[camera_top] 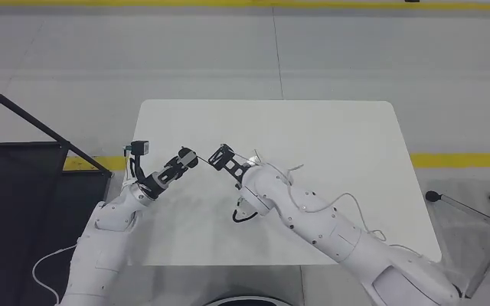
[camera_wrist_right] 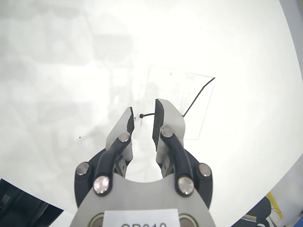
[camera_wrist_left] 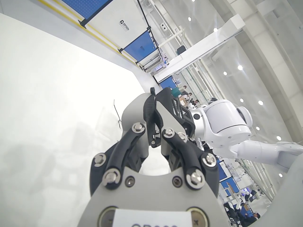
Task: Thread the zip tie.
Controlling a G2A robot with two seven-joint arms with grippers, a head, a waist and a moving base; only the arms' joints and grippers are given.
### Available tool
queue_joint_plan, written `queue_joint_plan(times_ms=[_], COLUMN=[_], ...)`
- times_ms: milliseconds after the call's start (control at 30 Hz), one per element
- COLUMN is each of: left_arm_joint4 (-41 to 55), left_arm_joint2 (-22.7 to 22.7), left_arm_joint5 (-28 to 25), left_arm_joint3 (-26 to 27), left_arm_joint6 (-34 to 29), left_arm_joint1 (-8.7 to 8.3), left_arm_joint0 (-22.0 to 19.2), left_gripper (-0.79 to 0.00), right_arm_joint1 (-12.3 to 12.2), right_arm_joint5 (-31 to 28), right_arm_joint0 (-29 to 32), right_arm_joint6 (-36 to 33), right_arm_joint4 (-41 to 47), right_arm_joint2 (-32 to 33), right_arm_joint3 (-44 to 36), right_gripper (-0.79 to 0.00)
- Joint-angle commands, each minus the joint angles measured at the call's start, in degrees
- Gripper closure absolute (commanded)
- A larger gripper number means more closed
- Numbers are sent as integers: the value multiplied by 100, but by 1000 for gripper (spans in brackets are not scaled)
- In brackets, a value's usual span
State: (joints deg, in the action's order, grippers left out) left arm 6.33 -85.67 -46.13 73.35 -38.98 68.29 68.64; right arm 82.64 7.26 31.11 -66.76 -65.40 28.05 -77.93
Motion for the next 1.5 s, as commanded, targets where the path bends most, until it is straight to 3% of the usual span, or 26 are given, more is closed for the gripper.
queue_joint_plan(times_ms=[0, 233, 400, 500, 1100, 1467], left_arm_joint4=[0, 0, 0, 0, 0, 0], left_arm_joint2=[0, 0, 0, 0, 0, 0], left_arm_joint5=[0, 0, 0, 0, 0, 0], left_arm_joint3=[0, 0, 0, 0, 0, 0], left_arm_joint6=[0, 0, 0, 0, 0, 0], left_arm_joint1=[0, 0, 0, 0, 0, 0], left_arm_joint0=[0, 0, 0, 0, 0, 0], left_gripper=[0, 0, 0, 0, 0, 0], right_arm_joint1=[23, 110, 162, 182, 129, 134], right_arm_joint5=[-38, -105, -148, -183, -399, -371], right_arm_joint0=[10, 46, 86, 120, 620, 856], right_arm_joint6=[-34, -89, -94, -86, -116, 68], right_arm_joint4=[-24, -120, -185, -224, -690, -987], right_arm_joint2=[28, 119, 197, 262, 796, 1084], right_arm_joint3=[28, 146, 209, 206, -300, -607], right_gripper=[-222, -191, -31, 0, -25, 0])
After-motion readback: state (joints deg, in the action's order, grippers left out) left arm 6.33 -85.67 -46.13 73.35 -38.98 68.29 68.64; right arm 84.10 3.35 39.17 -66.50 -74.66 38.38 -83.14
